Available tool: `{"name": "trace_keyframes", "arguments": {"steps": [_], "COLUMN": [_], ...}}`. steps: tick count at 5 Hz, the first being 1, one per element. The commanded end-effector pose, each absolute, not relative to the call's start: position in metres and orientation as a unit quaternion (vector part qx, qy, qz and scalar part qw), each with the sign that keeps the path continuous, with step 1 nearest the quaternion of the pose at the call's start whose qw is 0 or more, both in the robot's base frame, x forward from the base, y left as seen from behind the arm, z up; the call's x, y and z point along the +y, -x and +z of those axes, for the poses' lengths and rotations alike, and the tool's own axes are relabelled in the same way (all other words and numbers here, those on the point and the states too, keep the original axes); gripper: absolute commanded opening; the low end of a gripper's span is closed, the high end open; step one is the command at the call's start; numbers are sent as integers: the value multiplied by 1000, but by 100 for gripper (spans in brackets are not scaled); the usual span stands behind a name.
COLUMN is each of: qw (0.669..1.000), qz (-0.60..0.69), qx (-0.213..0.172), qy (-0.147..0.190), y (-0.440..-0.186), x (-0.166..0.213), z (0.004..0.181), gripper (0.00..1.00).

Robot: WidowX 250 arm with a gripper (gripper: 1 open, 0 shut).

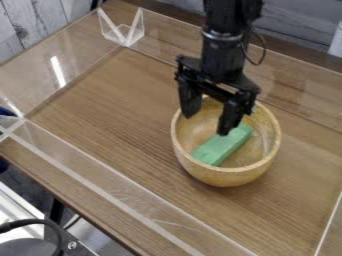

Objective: Remove the green block from inside the brown bowl and put it on the table

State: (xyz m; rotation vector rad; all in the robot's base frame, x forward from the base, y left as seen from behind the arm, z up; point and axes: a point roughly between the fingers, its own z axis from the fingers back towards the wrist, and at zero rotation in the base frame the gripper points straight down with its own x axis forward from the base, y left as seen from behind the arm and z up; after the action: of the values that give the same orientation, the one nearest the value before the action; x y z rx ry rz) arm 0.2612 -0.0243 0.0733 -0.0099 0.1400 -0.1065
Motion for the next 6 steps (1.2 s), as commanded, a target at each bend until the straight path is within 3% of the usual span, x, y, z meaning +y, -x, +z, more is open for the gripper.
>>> {"name": "trace_keyframes", "arguments": {"steps": [1, 3, 4, 6], "qw": [997, 995, 995, 994], "qz": [-64, -81, -83, -89], "qx": [53, 58, 62, 62], "qy": [5, 5, 5, 9], "y": [-269, -271, -273, -275], "x": [-30, -38, -40, -42], "z": [72, 55, 48, 43], "gripper": [100, 100, 0, 0]}}
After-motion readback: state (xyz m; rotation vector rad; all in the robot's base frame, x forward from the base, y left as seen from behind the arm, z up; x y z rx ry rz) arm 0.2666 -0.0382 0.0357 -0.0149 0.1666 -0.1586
